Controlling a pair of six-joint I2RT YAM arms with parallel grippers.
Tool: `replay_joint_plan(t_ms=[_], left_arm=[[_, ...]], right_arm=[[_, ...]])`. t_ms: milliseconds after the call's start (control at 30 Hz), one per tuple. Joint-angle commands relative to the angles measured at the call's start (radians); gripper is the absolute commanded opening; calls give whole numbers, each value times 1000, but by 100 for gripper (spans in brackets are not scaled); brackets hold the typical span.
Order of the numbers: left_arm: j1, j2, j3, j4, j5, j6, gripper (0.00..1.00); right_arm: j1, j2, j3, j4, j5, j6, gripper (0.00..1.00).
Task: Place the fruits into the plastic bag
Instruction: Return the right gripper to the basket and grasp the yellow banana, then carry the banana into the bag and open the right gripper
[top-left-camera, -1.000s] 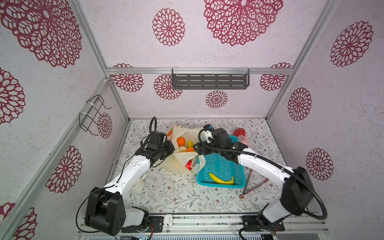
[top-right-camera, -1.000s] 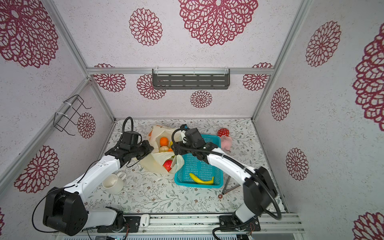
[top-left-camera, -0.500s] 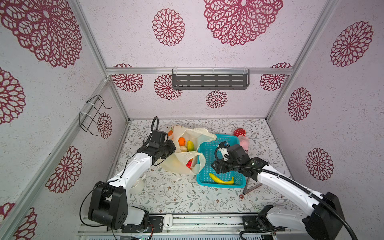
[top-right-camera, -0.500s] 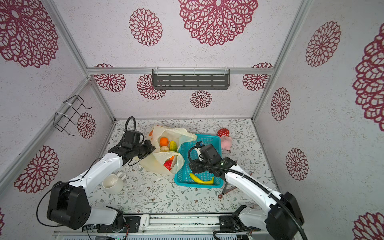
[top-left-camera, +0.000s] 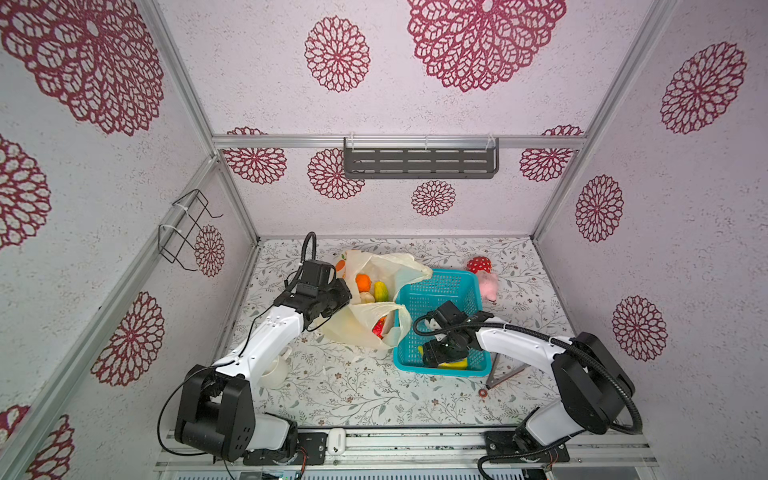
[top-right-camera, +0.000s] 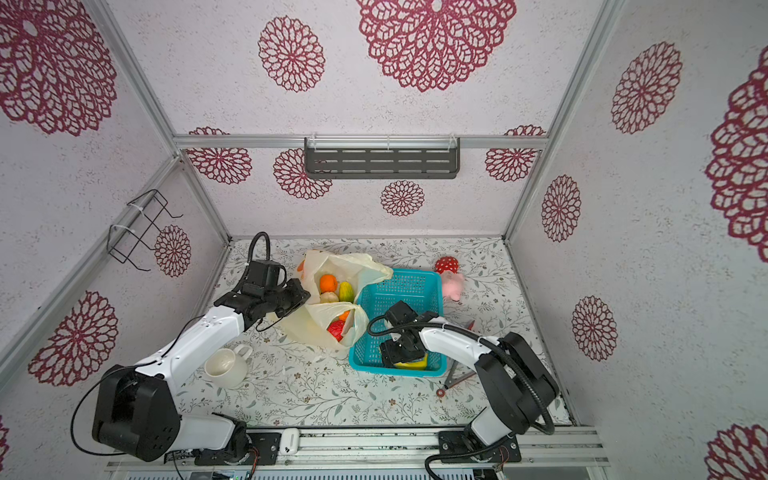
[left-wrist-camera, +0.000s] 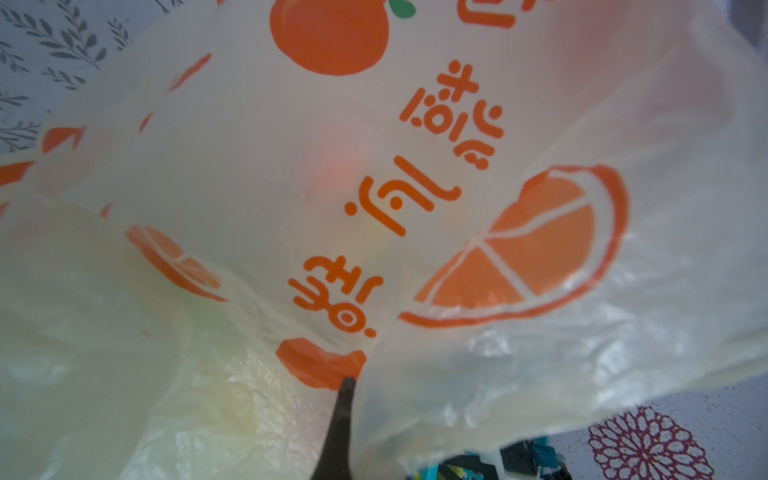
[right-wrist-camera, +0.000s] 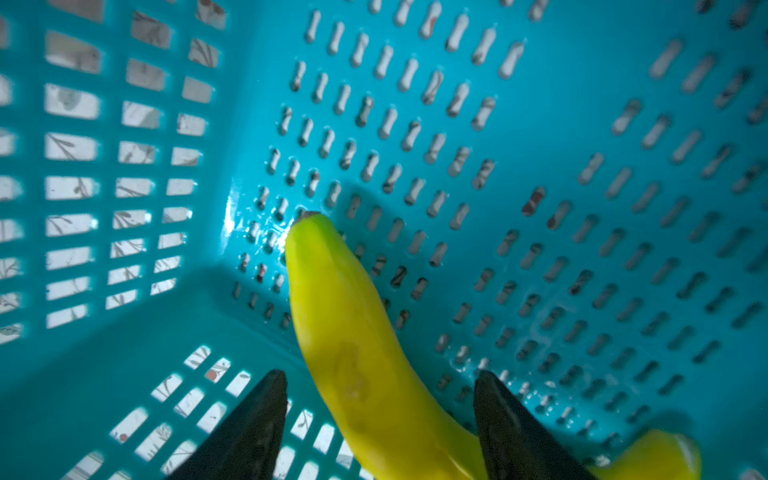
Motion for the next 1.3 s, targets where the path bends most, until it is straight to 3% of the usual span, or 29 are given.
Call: replay_joint_plan(t_ms=[0, 233, 433, 767, 1033, 1267], left_arm=[[-7, -14, 9, 2, -6, 7, 0], [-6, -34, -7, 1, -14, 5, 0], [-6, -34, -14, 10, -13, 0, 0], [-8, -45, -22, 28, 1, 6, 0], [-11, -63, -37, 38, 4, 7, 0], [-18, -87, -51, 51, 5, 11, 0]], right_arm=[[6, 16, 25, -7, 18, 14, 60], [-1, 41, 71, -18, 134, 4, 34], [-68, -14, 152, 6, 172, 19, 26], [-78, -109, 252, 246, -23, 16, 26], [-20, 82, 481, 340, -95, 12, 27], [8, 283, 687, 410, -127, 86, 28]])
